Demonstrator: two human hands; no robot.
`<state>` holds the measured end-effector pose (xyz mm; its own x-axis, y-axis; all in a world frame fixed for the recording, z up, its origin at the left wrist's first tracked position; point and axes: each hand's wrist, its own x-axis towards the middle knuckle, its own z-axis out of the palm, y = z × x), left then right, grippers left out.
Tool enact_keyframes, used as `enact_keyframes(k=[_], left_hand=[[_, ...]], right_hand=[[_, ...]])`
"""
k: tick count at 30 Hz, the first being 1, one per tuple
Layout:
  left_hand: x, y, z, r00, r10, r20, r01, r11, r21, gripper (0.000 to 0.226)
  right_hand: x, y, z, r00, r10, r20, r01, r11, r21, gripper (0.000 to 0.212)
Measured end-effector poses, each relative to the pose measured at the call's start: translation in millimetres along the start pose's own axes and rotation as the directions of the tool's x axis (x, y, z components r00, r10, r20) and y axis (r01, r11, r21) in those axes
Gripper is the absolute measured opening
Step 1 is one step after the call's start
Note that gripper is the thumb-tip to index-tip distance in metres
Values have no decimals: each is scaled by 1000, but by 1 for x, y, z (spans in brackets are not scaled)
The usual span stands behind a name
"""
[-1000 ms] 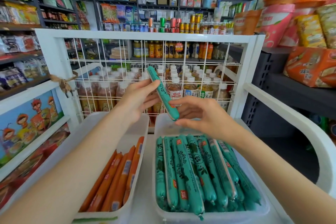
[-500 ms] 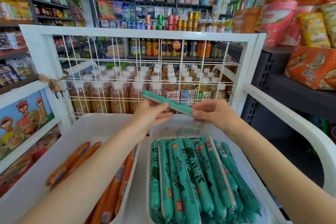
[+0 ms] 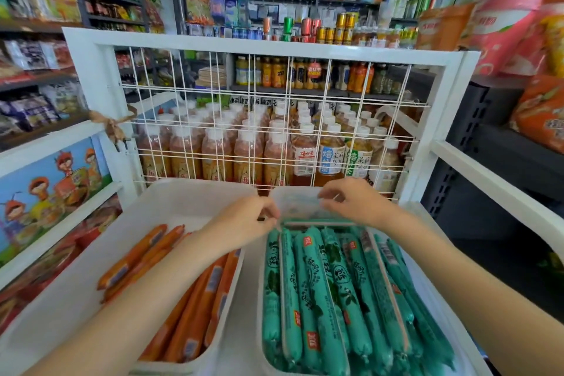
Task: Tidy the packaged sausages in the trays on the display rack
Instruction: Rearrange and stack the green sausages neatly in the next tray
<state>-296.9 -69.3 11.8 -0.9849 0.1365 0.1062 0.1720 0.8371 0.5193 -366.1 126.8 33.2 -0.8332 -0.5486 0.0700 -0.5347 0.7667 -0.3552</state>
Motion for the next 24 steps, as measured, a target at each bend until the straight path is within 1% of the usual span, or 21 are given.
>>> enact_keyframes(k=[1,2,3,4,5,6,9,13,15,17,19,20,22,24], left_hand=[[-2,-1,0,1000,1,20,-1,1000,11,21],[-4,-1,1,999,2,41,-4,999,31,21],[-5,-2,2,999,4,54,-7,998,56,20],[-5,-3,2,998,3,60,-8,997,74,20],[-6,-2,2,998,2,60,-7,996,84,19],[-7,-1,2,998,2,58,-7,996,86,20],[-10,3,-1,999,20,49,-23,998,66,20],[-16,8,-3,998,62,-19,-62,998,7,21],[-18,11,-2,996,86,2,-86,996,-32,18],[-19,17,-1,993,107,52,-104,993,-51,17],[-18,22,1,988,123,94,-120,992,-41,19],[-18,24,2,986,123,115,-121,992,-28,20],[-17,26,4,982,112,152,-113,994,1,22],[-16,27,6,980,104,170,-110,994,28,23]], right_hand=[[-4,-13,0,990,-64,127,54,995,87,32],[-7,-23,1,959,-103,266,72,990,121,39],[-8,-30,3,913,-108,393,80,993,88,49],[-8,-34,5,870,-82,487,83,996,21,62],[-7,-36,6,842,-43,538,77,996,-42,72],[-7,-36,6,827,-21,562,70,995,-66,77],[-10,-37,2,833,-52,550,73,997,-18,72],[-16,-35,1,879,-19,477,49,997,-52,70],[-19,-32,2,905,1,426,25,998,-53,58],[-22,-26,3,944,19,328,6,997,-74,44],[-26,-20,1,967,53,250,-17,989,-145,45],[-28,-19,0,967,78,245,-31,982,-187,50],[-30,-19,-1,947,127,296,-57,970,-236,57],[-30,-20,2,928,156,339,-102,980,-171,53]])
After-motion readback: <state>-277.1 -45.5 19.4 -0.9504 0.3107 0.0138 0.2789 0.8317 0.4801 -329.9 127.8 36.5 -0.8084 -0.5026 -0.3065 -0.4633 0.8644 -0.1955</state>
